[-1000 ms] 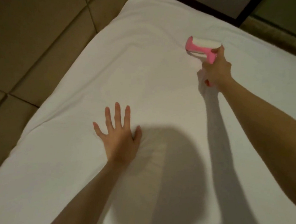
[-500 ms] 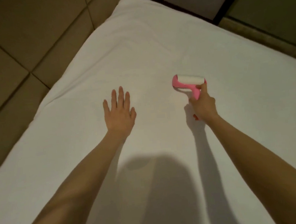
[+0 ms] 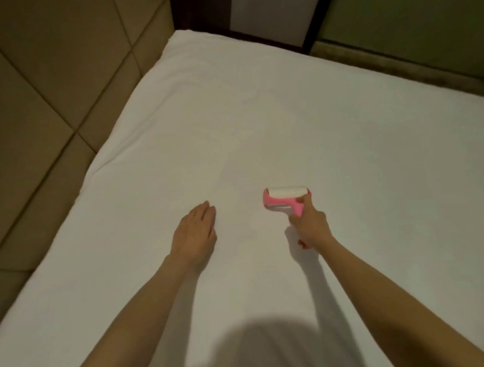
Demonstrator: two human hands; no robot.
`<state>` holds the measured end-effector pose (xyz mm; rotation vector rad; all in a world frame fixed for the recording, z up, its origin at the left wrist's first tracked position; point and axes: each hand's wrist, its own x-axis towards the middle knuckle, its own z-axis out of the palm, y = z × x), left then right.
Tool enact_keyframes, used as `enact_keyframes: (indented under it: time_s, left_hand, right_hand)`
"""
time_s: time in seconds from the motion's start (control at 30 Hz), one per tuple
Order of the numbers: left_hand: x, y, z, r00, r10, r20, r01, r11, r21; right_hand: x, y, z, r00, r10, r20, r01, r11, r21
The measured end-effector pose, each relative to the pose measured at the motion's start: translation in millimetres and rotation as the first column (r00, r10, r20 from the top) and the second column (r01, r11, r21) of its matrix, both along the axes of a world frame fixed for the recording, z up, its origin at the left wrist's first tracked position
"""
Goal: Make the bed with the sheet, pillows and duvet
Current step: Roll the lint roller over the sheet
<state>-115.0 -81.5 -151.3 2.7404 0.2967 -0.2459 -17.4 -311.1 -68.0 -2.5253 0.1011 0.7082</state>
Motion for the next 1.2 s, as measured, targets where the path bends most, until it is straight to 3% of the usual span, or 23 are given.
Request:
enact_keyframes:
  time_s: [0.2, 0.57, 1.07, 1.2]
  left_hand:
    - [-31.1, -24.5, 22.9, 0.996, -0.088, 0.009, 0.088, 0.996, 0.0]
    - [-74.2, -24.1, 10.7, 0.996, -0.068, -0.06, 0.068, 0.998, -0.004]
    - [5.7, 9.2, -23.3, 0.997, 0.06, 0.052, -0.063, 0.996, 0.066]
    - [46.7, 9.4, -31.3, 0.97, 0.237, 0.06, -0.24, 0.969, 0.064]
  right_hand:
    - [-72.6, -17.4, -4.3, 0.995, -0.089, -0.043, 0.089, 0.996, 0.006]
    - [-109.8, -30.7, -7.6, 0.989, -0.142, -0.037, 0.143, 0.99, 0.016]
    - [56.6, 11.9, -26.3, 0.982, -0.182, 0.047, 0.178, 0.98, 0.087]
    - [113.1, 21.5, -32.4, 0.979, -0.184, 0.084, 0.175, 0.979, 0.11]
